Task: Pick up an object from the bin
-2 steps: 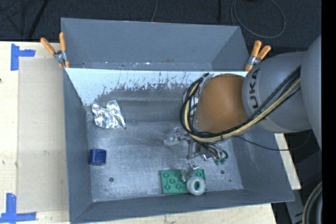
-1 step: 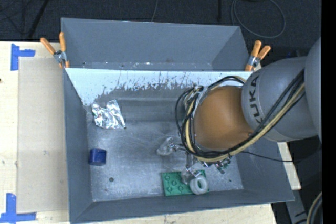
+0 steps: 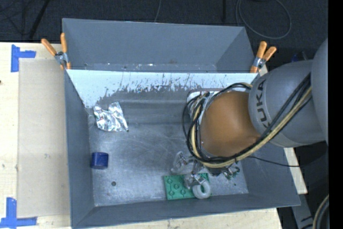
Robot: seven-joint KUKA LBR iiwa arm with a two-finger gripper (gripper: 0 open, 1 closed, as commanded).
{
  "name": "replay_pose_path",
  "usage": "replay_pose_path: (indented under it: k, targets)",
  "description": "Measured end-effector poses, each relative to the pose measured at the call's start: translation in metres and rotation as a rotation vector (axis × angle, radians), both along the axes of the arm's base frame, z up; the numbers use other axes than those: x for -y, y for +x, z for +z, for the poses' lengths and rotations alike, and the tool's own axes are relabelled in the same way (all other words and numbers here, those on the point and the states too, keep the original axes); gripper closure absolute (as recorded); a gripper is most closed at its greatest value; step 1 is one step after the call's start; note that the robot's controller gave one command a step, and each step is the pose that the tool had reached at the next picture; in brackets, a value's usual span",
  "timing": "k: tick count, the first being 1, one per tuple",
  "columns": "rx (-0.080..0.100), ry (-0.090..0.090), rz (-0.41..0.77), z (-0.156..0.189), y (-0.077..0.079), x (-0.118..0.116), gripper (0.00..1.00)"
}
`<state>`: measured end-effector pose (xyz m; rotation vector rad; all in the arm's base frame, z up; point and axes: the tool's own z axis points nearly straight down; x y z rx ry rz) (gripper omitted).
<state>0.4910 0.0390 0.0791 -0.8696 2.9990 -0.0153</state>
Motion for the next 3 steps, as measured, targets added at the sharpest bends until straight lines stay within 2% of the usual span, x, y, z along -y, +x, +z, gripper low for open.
replay_pose_path:
  k: [1,2,3]
  targets:
    - [-0.012,0.005,-0.016,0.142,0.03,0.019,1.0]
    - [-0.028,0.002,0.253,0.023,0.057,0.107,1.0]
    - [-0.014,0.001,0.253,0.132,0.062,0.094,1.0]
